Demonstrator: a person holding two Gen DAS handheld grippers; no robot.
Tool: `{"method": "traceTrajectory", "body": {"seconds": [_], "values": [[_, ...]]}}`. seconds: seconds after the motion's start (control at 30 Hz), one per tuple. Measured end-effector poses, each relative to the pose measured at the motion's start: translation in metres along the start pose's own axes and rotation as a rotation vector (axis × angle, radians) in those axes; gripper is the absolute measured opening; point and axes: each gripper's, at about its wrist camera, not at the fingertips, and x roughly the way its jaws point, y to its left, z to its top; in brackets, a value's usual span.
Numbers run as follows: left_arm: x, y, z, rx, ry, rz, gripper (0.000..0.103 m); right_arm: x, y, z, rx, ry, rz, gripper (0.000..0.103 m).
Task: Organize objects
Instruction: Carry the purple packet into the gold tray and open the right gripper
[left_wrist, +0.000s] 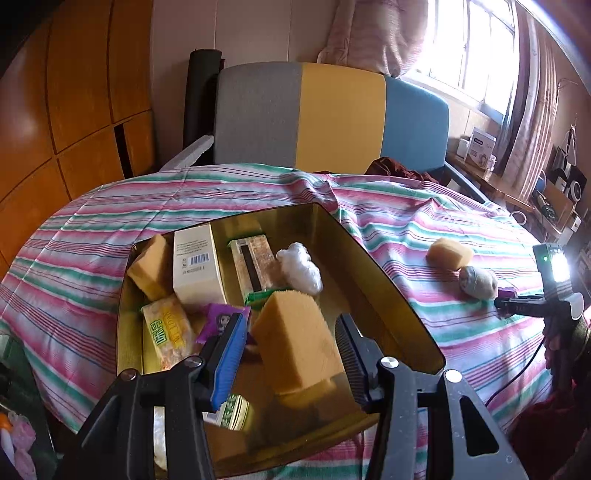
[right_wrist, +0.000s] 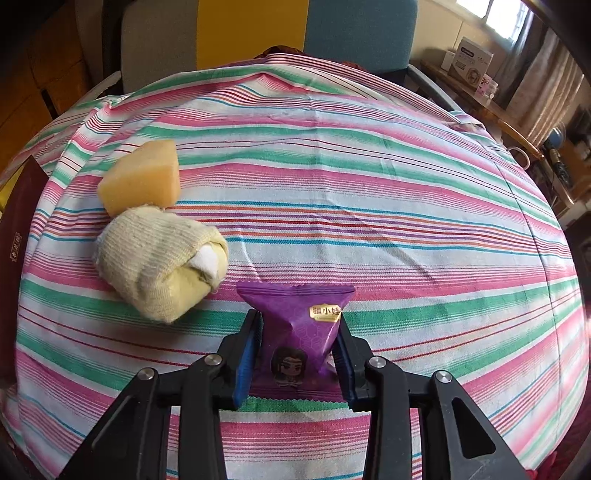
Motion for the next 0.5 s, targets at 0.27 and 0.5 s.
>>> {"method": "traceTrajectory", "body": {"seconds": [0.27, 0.5], "values": [[-0.007, 0.011, -0.008, -0.018, -0.007, 0.003, 0.050, -0.023, -0.009, -0.003, 0.103, -0.006, 0.012, 0.035], [-0.010, 0.025, -0.012, -0.065, -0.019, -0.003, 0.050, -0.078, 0.017, 0.006, 0.085, -0.125, 0.152, 0.035]]}}
